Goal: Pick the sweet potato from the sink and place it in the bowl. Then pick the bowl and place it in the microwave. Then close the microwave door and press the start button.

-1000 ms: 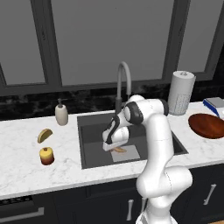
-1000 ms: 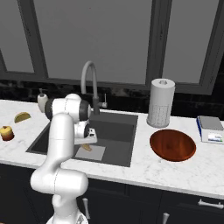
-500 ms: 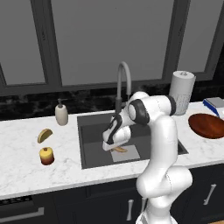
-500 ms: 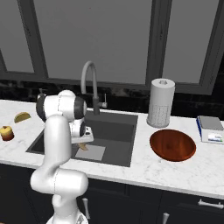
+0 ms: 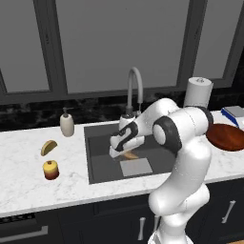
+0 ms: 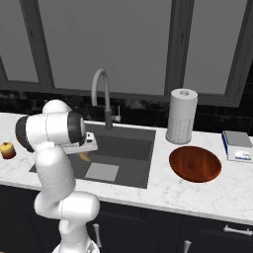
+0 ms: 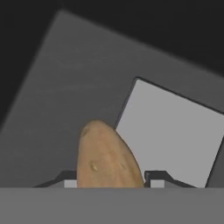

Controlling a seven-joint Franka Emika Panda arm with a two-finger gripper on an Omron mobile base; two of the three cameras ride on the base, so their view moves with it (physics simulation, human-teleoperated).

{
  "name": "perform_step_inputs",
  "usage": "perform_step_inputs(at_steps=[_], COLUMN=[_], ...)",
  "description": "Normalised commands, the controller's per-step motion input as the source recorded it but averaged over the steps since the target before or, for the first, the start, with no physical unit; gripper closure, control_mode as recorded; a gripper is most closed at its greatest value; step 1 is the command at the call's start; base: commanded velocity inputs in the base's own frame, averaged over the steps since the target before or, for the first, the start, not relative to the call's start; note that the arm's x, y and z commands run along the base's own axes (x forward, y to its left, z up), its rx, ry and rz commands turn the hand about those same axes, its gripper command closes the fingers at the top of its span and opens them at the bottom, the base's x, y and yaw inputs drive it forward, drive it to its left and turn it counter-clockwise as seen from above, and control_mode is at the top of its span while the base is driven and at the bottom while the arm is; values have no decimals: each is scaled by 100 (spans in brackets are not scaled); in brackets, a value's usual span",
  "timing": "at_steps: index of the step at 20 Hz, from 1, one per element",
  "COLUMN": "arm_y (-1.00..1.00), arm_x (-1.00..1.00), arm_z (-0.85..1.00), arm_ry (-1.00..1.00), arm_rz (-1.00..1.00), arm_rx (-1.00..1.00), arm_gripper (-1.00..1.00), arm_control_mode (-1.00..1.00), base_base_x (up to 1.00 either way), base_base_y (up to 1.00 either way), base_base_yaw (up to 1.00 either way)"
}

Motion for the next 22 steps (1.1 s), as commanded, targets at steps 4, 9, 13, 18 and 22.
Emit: perform_step_inputs(at_steps=[4,9,13,18,22], arm_y=[24,16,-1,-39,-71], arm_x=[-38,-27,-82,-100,-84], arm_z=[100,100,81,53,48], arm_ry=[0,1,-1,-6,0], arm_rz=[4,2,0,0,-1], arm_rx=[0,0,0,1,1], arm_gripper=[100,100,100,100,100], arm_control_mode=[-100,-100,-100,-100,-100], base_base_x=[0,0,0,0,0], base_base_y=[0,0,0,0,0], base_base_yaw=[0,0,0,0,0])
